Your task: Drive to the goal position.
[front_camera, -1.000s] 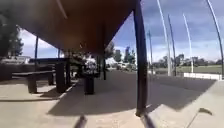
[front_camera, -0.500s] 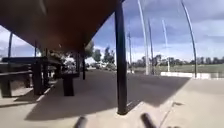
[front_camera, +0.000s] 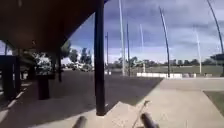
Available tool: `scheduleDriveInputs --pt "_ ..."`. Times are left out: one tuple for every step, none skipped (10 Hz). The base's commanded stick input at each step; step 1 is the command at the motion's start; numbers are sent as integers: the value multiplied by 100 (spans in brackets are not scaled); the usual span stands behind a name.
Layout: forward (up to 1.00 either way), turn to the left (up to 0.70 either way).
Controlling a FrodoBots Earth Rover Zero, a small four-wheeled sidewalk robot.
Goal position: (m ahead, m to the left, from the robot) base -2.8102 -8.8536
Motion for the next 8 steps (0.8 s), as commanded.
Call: scheduleDriveInputs --pt "0 -70" --pt "0 -70" --pt "0 -70" --pt "0 -70" --pt "0 -70" --pt "0 -51" --pt "0 -24" --pt "0 0"
